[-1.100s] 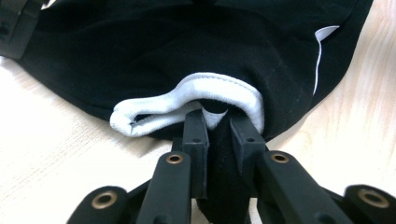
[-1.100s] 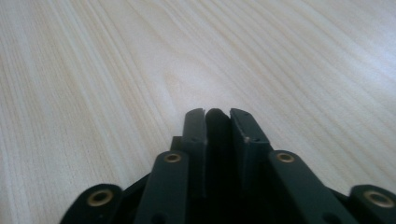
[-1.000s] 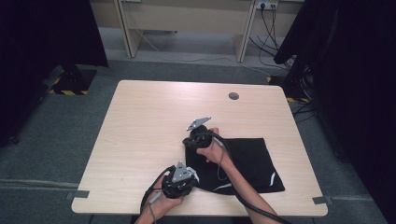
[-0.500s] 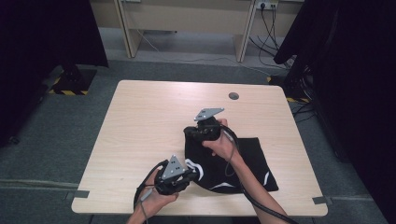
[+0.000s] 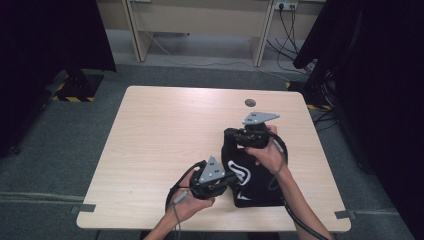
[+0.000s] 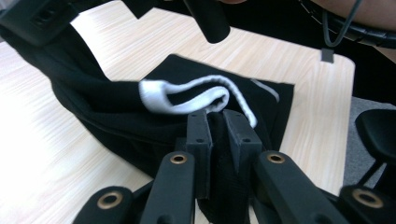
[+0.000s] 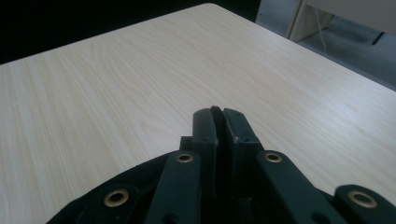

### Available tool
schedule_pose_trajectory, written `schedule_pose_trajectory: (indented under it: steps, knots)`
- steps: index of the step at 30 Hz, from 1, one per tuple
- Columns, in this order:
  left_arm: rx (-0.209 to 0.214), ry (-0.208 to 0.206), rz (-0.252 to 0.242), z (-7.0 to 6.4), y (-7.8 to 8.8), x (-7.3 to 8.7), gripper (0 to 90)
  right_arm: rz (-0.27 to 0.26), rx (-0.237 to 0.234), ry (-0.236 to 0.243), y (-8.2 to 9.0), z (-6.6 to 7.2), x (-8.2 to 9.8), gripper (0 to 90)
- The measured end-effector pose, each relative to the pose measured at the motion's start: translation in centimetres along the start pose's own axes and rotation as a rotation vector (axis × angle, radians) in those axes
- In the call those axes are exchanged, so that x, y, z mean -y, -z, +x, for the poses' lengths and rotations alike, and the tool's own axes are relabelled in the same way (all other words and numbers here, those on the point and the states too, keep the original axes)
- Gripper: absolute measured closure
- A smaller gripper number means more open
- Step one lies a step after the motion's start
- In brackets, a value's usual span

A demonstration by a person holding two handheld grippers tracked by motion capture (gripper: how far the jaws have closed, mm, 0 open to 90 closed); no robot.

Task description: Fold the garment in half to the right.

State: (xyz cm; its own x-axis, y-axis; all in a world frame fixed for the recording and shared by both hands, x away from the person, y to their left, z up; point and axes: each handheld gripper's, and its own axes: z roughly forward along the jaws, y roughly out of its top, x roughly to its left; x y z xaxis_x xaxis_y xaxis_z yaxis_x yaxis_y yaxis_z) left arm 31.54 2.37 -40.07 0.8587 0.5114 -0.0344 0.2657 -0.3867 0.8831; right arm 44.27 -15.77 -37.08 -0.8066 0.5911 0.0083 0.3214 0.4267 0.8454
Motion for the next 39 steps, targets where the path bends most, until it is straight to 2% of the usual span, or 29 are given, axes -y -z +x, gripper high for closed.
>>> schedule_pose_trajectory:
  steps: [6, 9, 13, 15, 17, 20, 22, 24, 27, 30, 34, 37, 39]
  knots:
    - [0.032, -0.011, 0.006, -1.0, -2.8, -0.7, 80.5, 0.017, 0.047, -0.013, 2.9, -1.7, 2.0, 84.2]
    - [0.041, -0.016, 0.022, -1.2, -4.1, -0.7, 80.4, 0.031, 0.071, -0.034, 3.6, -2.6, 3.3, 84.2]
    - [0.083, -0.003, 0.035, -1.7, -6.0, -0.4, 77.4, 0.059, 0.105, -0.066, 3.8, -4.0, 5.3, 83.2]
    - [0.109, 0.001, 0.045, -2.0, -6.9, -0.3, 74.7, 0.062, 0.114, -0.087, 3.8, -4.7, 6.3, 78.0]
    - [0.118, -0.008, 0.051, -2.4, -7.4, -0.3, 66.8, 0.07, 0.132, -0.112, 3.6, -5.1, 7.0, 66.7]
    - [0.118, -0.022, 0.053, -2.7, -7.2, -0.4, 58.5, 0.061, 0.159, -0.15, 3.9, -5.6, 7.6, 53.9]
    - [0.116, 0.006, 0.029, -2.7, -6.5, -0.6, 46.3, 0.054, 0.177, -0.18, 4.3, -5.7, 7.8, 47.2]
    - [0.12, 0.021, 0.003, -2.4, -5.7, -0.7, 41.5, 0.051, 0.181, -0.201, 4.7, -5.7, 7.9, 42.2]
    - [0.097, 0.033, -0.012, -2.1, -4.3, -0.6, 33.8, 0.053, 0.181, -0.215, 5.3, -5.2, 8.1, 39.0]
    - [0.086, 0.047, -0.017, -1.4, -3.2, 0.0, 32.4, 0.045, 0.187, -0.222, 6.0, -4.6, 8.2, 37.2]
    - [0.028, 0.089, 0.053, 0.0, -2.9, 1.7, 31.5, 0.071, 0.158, -0.218, 6.2, -3.6, 8.3, 36.9]
    - [-0.016, 0.118, 0.123, 0.7, -3.5, 3.2, 30.9, 0.106, 0.137, -0.214, 5.8, -3.0, 8.6, 36.8]
    - [-0.035, 0.118, 0.162, 0.9, -4.1, 3.9, 29.0, 0.12, 0.13, -0.213, 5.4, -2.7, 8.9, 36.7]
